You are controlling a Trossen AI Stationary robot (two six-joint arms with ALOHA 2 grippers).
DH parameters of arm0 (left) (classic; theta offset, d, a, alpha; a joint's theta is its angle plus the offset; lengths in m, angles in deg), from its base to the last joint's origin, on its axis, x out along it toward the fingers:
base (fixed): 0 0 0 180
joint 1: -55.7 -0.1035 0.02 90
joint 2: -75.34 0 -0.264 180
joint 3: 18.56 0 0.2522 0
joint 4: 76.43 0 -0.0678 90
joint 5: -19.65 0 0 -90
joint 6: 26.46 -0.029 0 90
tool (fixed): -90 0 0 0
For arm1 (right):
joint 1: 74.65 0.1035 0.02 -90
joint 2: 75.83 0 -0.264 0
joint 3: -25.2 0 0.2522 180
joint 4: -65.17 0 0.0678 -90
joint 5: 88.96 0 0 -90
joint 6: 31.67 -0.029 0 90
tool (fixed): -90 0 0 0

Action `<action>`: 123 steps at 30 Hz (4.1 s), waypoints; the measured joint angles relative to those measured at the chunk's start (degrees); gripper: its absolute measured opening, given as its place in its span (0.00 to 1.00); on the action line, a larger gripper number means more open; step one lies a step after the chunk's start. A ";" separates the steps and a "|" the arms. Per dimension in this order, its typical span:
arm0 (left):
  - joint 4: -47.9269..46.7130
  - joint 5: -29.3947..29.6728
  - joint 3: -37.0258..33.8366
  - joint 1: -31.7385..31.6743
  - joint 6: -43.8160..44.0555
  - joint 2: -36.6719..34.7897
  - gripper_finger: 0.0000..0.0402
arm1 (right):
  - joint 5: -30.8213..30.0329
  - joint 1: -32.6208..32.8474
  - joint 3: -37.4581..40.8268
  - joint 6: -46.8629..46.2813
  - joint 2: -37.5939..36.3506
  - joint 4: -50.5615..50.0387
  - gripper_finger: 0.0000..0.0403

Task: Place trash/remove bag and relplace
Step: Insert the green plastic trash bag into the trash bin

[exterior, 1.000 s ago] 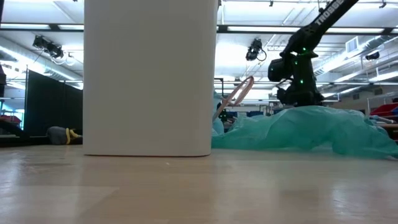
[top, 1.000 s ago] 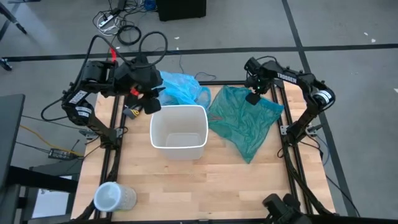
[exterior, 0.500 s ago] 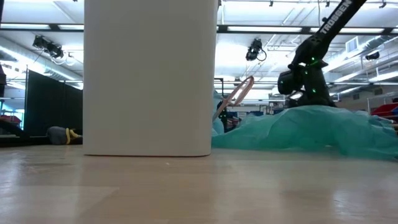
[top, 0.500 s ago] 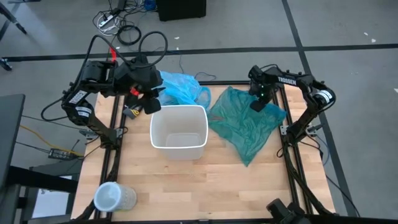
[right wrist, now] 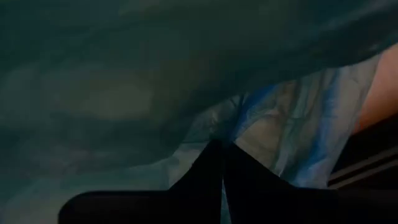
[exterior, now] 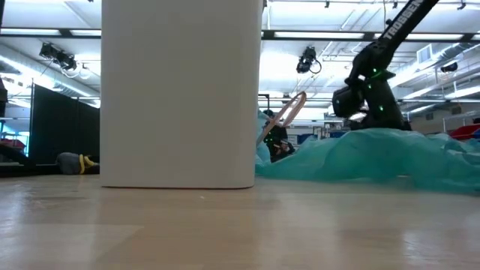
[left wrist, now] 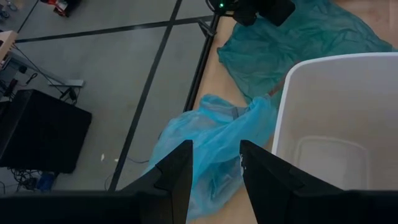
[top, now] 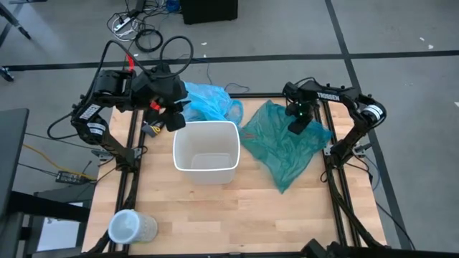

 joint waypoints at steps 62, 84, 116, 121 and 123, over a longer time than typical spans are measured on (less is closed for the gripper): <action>10.66 6.94 0.02 -6.73 -2.84 -7.29 0.36 | 27.49 39.14 -77.75 -30.45 -0.74 49.64 0.00; 27.84 -38.15 0.13 -5.71 10.03 -9.38 0.35 | 11.95 35.76 -77.75 -13.67 0.66 39.16 0.00; 0.23 -11.64 -3.52 16.33 7.58 7.61 0.02 | 13.30 46.71 -77.73 -11.36 0.67 34.12 0.00; -0.05 -14.67 -9.90 16.98 7.75 6.71 0.02 | 9.03 48.50 -77.73 -7.88 0.67 34.33 0.00; 0.03 -14.92 -13.37 17.04 7.72 6.75 0.02 | 9.00 48.40 -77.73 -8.30 0.67 34.50 0.00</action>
